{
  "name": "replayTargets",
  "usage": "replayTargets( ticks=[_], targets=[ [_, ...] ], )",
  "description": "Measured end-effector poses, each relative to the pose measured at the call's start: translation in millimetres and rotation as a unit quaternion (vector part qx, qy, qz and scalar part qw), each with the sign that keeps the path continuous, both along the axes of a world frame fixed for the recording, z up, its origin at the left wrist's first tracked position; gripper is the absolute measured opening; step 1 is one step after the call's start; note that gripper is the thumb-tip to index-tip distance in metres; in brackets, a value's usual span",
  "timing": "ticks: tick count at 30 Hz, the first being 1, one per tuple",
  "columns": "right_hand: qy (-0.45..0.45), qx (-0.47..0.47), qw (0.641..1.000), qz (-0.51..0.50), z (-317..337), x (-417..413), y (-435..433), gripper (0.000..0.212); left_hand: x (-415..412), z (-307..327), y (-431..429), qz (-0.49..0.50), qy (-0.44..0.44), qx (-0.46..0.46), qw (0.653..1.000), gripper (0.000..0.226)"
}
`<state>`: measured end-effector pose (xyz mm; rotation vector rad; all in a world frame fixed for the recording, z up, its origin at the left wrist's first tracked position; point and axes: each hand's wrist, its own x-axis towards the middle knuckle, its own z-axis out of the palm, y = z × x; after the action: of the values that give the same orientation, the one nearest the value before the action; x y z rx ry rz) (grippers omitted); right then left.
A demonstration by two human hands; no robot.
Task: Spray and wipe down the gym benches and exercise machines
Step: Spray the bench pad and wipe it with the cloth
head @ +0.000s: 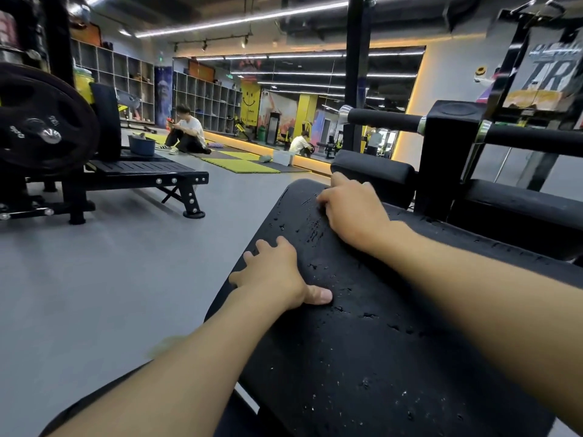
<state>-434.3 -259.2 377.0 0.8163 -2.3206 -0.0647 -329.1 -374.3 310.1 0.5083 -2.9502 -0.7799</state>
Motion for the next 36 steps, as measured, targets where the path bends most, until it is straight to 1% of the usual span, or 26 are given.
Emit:
replayTargets(
  ticks=[1,4,5,7,8,9,10,12,13,14,16,17,18,20,21,22,23,26,27,28,30,31,32,34,35,36],
  targets=[
    [0.009,0.005,1.000,0.010,-7,4,-9,0.024,0,0,0,0.000,0.000,0.000,1.000,0.117],
    [-0.021,0.135,0.984,0.116,-35,28,-25,0.026,1,0,0,-0.001,0.002,-0.004,1.000,0.121],
    [-0.027,0.143,0.981,0.128,-28,25,-21,0.027,2,0,0,0.000,0.001,-0.006,1.000,0.124],
    [-0.008,0.078,0.995,0.065,-2,-3,-15,0.030,2,0,0,0.004,-0.001,-0.010,1.000,0.128],
    [-0.002,0.038,0.999,0.020,3,-9,-17,0.029,3,0,0,0.005,-0.002,-0.012,1.000,0.130],
    [0.009,0.016,1.000,0.002,0,-10,-24,0.027,3,0,0,0.005,-0.002,-0.013,1.000,0.130],
    [0.021,0.039,0.999,0.025,-8,-4,-34,0.026,4,0,0,0.005,-0.001,-0.015,1.000,0.129],
    [-0.010,0.135,0.986,0.100,-28,13,-47,0.025,3,-1,0,0.003,0.000,-0.019,1.000,0.128],
    [-0.021,0.163,0.978,0.128,-27,14,-45,0.027,3,-2,-1,0.002,0.001,-0.021,1.000,0.128],
    [-0.026,0.159,0.978,0.130,-17,7,-40,0.029,4,-2,-1,0.001,0.002,-0.021,1.000,0.128],
    [-0.011,0.081,0.995,0.052,8,-18,-35,0.031,4,-3,-1,-0.003,0.003,-0.019,1.000,0.128],
    [-0.002,0.044,0.999,0.017,9,-23,-37,0.029,4,-3,-1,-0.003,0.003,-0.018,1.000,0.128],
    [0.010,0.036,0.999,0.014,3,-22,-43,0.026,4,-2,-1,-0.003,0.002,-0.018,1.000,0.128],
    [-0.003,0.108,0.991,0.079,-16,-4,-60,0.023,3,-2,-1,0.000,0.001,-0.018,1.000,0.126],
    [-0.020,0.152,0.982,0.113,-24,2,-63,0.025,3,-2,-1,0.000,0.003,-0.019,1.000,0.126],
    [-0.031,0.170,0.976,0.133,-21,1,-60,0.028,3,-3,-1,-0.001,0.005,-0.019,1.000,0.125],
    [-0.032,0.161,0.979,0.121,-10,-6,-56,0.031,3,-3,-1,-0.003,0.007,-0.020,1.000,0.125],
    [0.002,0.047,0.999,0.006,9,-29,-60,0.027,4,-4,-2,-0.009,0.010,-0.018,1.000,0.125],
    [0.002,0.053,0.998,0.016,4,-23,-69,0.023,5,-4,-2,-0.009,0.011,-0.017,1.000,0.123],
    [-0.012,0.091,0.994,0.059,-5,-12,-79,0.021,5,-4,-2,-0.009,0.015,-0.015,1.000,0.119],
    [-0.075,0.188,0.969,0.144,-23,8,-88,0.023,7,-6,-3,-0.010,0.025,-0.013,1.000,0.110],
    [-0.093,0.202,0.961,0.164,-20,8,-83,0.025,8,-7,-3,-0.010,0.031,-0.013,0.999,0.112],
    [-0.087,0.191,0.966,0.151,-9,-3,-76,0.027,9,-8,-3,-0.009,0.035,-0.013,0.999,0.117],
    [-0.030,0.118,0.990,0.070,9,-27,-63,0.029,9,-9,-3,-0.005,0.035,-0.012,0.999,0.127],
    [-0.007,0.083,0.996,0.041,8,-30,-60,0.028,8,-9,-3,-0.004,0.033,-0.014,0.999,0.129],
    [0.003,0.077,0.996,0.046,1,-25,-60,0.027,7,-10,-3,-0.001,0.034,-0.015,0.999,0.129]
  ],
)
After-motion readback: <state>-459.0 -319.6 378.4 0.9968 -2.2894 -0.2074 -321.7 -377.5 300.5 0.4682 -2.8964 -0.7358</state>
